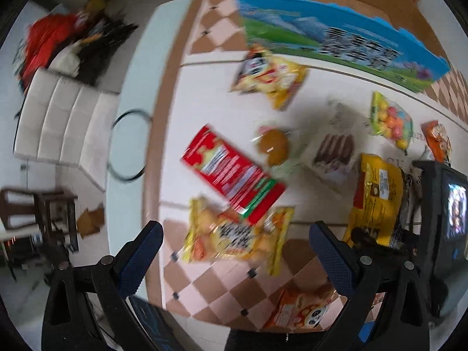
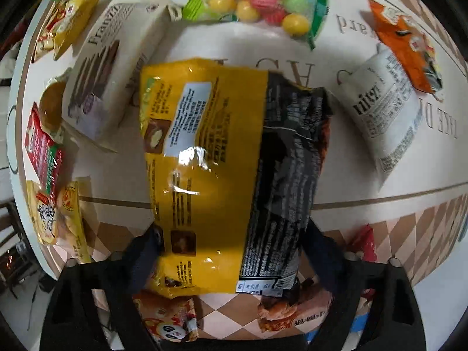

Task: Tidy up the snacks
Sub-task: 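Grasp the yellow-black biscuit bag with the right tool while the left tool grasps the white Franzzi pack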

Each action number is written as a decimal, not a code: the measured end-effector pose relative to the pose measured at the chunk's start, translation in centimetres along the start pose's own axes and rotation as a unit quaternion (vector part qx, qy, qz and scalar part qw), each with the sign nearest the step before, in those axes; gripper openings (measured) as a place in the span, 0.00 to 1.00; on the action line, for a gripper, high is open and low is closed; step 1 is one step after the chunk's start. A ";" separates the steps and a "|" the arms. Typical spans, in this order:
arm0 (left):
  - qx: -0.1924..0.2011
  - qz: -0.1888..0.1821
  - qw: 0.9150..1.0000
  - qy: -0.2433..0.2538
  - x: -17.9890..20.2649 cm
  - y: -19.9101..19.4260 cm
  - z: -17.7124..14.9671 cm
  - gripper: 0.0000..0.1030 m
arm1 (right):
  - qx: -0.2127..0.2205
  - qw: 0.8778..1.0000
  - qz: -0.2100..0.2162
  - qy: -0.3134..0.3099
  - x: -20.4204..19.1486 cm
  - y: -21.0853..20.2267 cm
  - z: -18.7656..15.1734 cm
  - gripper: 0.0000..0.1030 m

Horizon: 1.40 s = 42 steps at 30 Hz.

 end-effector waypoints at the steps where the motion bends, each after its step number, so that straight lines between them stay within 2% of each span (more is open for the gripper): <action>1: 0.004 -0.007 1.000 0.012 0.7 0.1 0.9 0.99 | 0.003 1.000 -0.006 0.003 0.6 0.0 0.0 0.85; 6: 0.009 -0.041 0.997 0.071 5.0 1.1 5.4 0.98 | -0.012 0.999 -0.002 0.042 5.1 0.6 0.0 0.85; 8: 0.001 -0.057 0.993 0.107 7.4 2.2 7.1 0.94 | -0.019 0.999 0.008 0.049 6.0 1.1 -0.2 0.85; 12: -0.017 -0.055 0.985 0.164 10.4 4.4 9.2 0.93 | -0.029 0.997 0.041 0.058 6.5 1.8 -0.7 0.86; 13: -0.021 -0.049 0.983 0.177 10.9 5.1 9.7 0.88 | -0.029 0.997 0.045 0.060 6.6 1.9 -0.8 0.86; 14: -0.024 -0.044 0.981 0.186 11.3 5.6 10.0 0.77 | -0.031 0.996 0.048 0.063 7.4 1.3 -0.4 0.86; 15: -0.031 -0.037 0.979 0.198 11.6 6.4 10.4 0.71 | -0.033 0.996 0.051 0.066 7.5 1.2 -0.4 0.86; 16: -0.036 -0.033 0.978 0.203 11.8 6.8 10.5 0.61 | -0.035 0.996 0.053 0.069 7.6 1.1 -0.3 0.87; 18: -0.036 -0.015 0.978 0.206 11.6 7.3 11.2 0.53 | -0.039 0.995 0.055 0.076 8.1 1.2 -0.2 0.87; 20: -0.035 -0.006 0.981 0.188 10.9 7.4 11.9 0.42 | -0.043 0.994 0.056 0.082 8.4 0.8 1.0 0.87; 23: -0.066 -0.045 0.991 0.110 9.0 7.4 11.7 0.39 | -0.036 0.994 0.058 0.090 9.0 0.3 2.0 0.86; 25: -0.082 -0.063 0.992 0.077 8.2 7.5 11.3 0.38 | -0.024 0.995 0.054 0.086 9.5 -0.2 2.7 0.86; 28: -0.094 -0.070 0.992 0.055 7.3 7.9 10.8 0.38 | -0.017 0.997 0.039 0.067 9.0 -0.1 2.4 0.86; 33: -0.086 -0.056 0.991 0.081 7.1 8.9 12.0 0.47 | -0.025 0.999 0.026 0.041 8.6 0.2 2.1 0.86; 35: -0.081 -0.038 0.991 0.099 7.4 8.9 10.9 0.49 | -0.027 0.998 0.030 0.047 8.7 0.2 2.1 0.87; 40: -0.068 0.003 0.989 0.132 8.2 10.8 11.0 0.49 | -0.032 0.997 0.026 0.061 9.0 1.2 4.2 0.89; 42: -0.060 0.009 0.989 0.131 8.6 11.6 10.9 0.44 | -0.029 0.997 0.023 0.070 8.8 1.4 4.4 0.89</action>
Point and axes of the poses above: each gripper's, at about its wrist camera, not at the fingertips, and y roughly the way its jaws point, x to its right, z to its top, the point moved 9 cm from there along y, roughly the way its jaws point, and after that the axes turned 8 degrees about y, right-handed, at the moved point
